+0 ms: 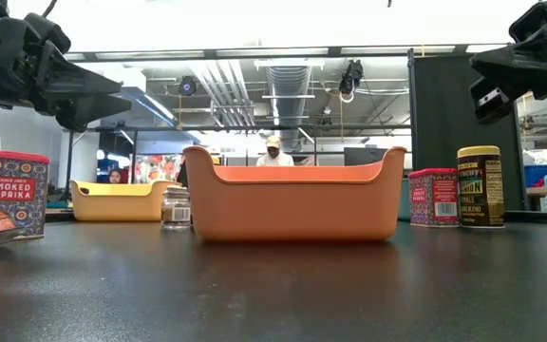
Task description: Sort spices by type
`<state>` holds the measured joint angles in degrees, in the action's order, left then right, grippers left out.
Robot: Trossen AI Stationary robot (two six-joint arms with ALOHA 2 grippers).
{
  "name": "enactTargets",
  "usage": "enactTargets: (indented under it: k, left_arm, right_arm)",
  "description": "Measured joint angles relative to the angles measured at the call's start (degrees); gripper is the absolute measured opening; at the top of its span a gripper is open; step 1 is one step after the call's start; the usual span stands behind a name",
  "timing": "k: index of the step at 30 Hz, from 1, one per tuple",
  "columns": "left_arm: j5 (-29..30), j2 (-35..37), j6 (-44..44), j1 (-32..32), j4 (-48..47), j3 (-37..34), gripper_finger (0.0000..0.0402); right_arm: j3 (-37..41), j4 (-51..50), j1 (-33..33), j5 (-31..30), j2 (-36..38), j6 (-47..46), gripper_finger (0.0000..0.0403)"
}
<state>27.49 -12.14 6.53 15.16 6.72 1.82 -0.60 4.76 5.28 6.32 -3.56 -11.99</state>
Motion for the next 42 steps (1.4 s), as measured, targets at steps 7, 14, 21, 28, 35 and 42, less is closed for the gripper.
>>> enactTargets:
  k: [7, 14, 21, 28, 35, 42]
  left_arm:
    - [0.0, 0.0, 0.0, 0.0, 0.0, 0.0, 0.0249]
    - [0.0, 0.0, 0.0, 0.0, 0.0, 0.0, 0.0249]
    - [0.0, 0.0, 0.0, 0.0, 0.0, 0.0, 0.0249]
    - [0.0, 0.0, 0.0, 0.0, 0.0, 0.0, 0.0249]
    - [0.0, 0.0, 0.0, 0.0, 0.2, 0.0, 0.0249]
    - [0.3, 0.0, 0.1, 0.0, 8.8, 0.0, 0.0249]
  right_arm:
    - [0.0, 0.0, 0.0, 0.0, 0.0, 0.0, 0.0013]
    - [0.0, 0.0, 0.0, 0.0, 0.0, 0.0, 0.0013]
    - [0.0, 0.0, 0.0, 0.0, 0.0, 0.0, 0.0013]
    - [0.0, 0.0, 0.0, 0.0, 0.0, 0.0, 0.0013]
    - [0.0, 0.0, 0.0, 0.0, 0.0, 4.2, 0.0013]
    - [0.0, 0.3, 0.0, -0.3, 0.0, 4.5, 0.0013]
